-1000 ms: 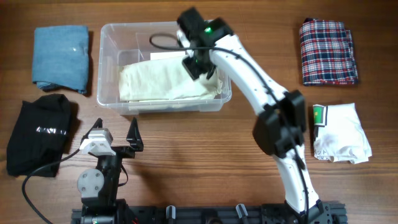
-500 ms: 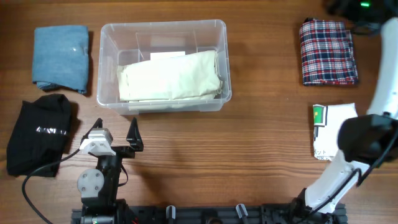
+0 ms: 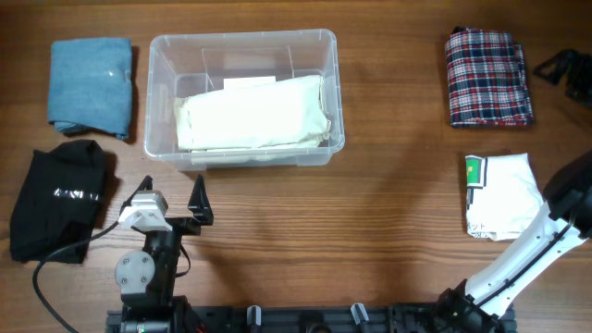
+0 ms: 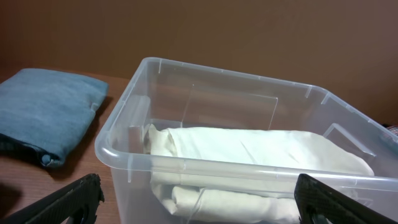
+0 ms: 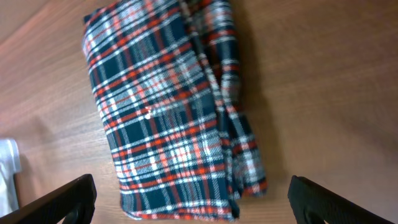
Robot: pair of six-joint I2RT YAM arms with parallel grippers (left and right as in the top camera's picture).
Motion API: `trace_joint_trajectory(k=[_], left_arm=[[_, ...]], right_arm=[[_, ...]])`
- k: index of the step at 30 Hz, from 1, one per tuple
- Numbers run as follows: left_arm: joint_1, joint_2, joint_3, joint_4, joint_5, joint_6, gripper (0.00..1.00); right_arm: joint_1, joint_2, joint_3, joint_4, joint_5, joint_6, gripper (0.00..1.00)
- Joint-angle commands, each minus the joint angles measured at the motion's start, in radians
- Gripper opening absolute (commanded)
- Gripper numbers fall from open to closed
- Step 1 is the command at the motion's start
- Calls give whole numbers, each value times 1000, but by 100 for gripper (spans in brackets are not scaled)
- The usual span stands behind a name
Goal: Pack container
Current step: 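Move the right gripper to the plaid shirt and grasp it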
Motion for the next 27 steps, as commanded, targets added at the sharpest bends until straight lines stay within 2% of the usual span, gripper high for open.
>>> trace_joint_trajectory(k=[1,7,18,22,23,24,25,26,27], left_arm=[[5,-7,-5,-5,-9,-5,100],[5,-7,-5,-5,-9,-5,100],[5,-7,-5,-5,-9,-5,100],[5,-7,-5,-5,-9,-5,100],[5,-7,-5,-5,-9,-5,100],[5,-7,-5,-5,-9,-5,100],[5,-7,-5,-5,-9,-5,100],[5,-7,-5,-5,-9,-5,100],[5,-7,-5,-5,-9,-5,100]], right_arm=[[15,84,0,22,-141,-194,100],[31,172,0,82,-169,-275,100],[76,260,0,206,-214,-225,100],[128,283,0,204,-217,-217,99],[142,283,0,207,-214,-199,96],[154,283,0,213,-212,-188,84],[160,283,0,219,-209,-167,66],[162,283,0,220,-210,-159,53],[163,283,0,220,-209,-145,43]])
